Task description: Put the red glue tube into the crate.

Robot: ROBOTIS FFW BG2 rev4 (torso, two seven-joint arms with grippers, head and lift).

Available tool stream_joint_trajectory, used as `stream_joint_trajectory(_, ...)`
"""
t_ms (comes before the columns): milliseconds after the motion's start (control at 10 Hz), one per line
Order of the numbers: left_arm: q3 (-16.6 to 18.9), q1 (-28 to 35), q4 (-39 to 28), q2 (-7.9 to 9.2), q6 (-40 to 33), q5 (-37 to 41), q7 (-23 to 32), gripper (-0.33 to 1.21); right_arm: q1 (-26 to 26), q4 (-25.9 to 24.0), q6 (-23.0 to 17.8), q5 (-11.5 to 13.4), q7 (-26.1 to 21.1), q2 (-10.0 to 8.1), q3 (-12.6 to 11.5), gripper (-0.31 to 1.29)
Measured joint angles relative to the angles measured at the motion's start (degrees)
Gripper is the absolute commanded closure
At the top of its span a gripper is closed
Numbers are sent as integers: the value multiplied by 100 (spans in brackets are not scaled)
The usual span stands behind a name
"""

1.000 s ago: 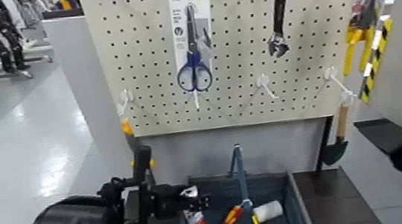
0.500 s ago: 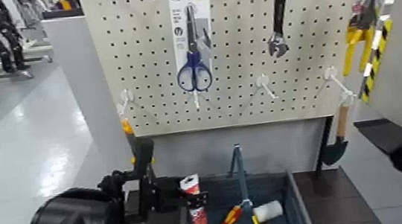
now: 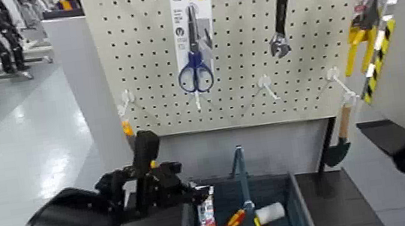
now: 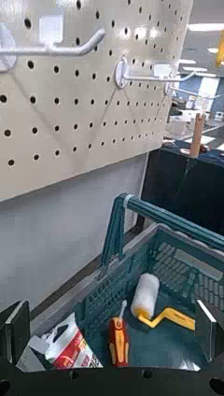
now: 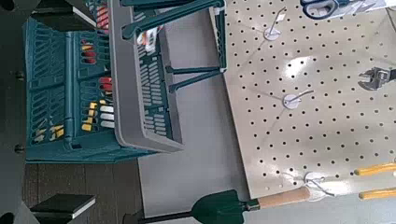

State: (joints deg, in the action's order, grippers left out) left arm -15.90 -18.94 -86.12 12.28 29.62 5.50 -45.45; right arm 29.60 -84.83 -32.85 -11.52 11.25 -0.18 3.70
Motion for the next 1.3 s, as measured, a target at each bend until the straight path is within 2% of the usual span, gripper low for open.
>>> stream_joint_trajectory(300, 453, 874, -1196, -164, -241, -513, 794, -6, 58, -10, -122, 14, -225, 0, 45, -5)
stream_joint_trajectory(500, 631, 1660, -1905, -149, -682, -510, 1983, -1, 115, -41, -182, 80, -357, 0, 75, -5)
stream_joint_trajectory(600, 704, 2062, -2141, -140, -947, -476, 2401, 8, 122, -49, -194, 86, -352, 0, 71, -5)
stream_joint_trajectory(700, 736, 2454, -2321, -121, -1248, -457, 2847, 10, 128, -51, -209, 88, -351, 0, 69, -5)
stream_joint_trajectory(800, 710, 2839, -2450, -86, -1572, -403, 3384, 9, 144, -59, -219, 88, -351, 0, 67, -4)
stream_joint_trajectory(1000, 635, 3459, -2671, -11, -2033, -375, 4117, 13, 163, -77, -222, 88, -354, 0, 57, -2)
stream_joint_trajectory(1100, 617, 3763, -2693, 79, -2405, -400, 4575, 13, 169, -83, -222, 88, -351, 0, 53, -2)
stream_joint_trajectory(1300, 724, 4316, -2721, 300, -2919, -378, 4870, 13, 180, -92, -222, 85, -351, 0, 51, 0)
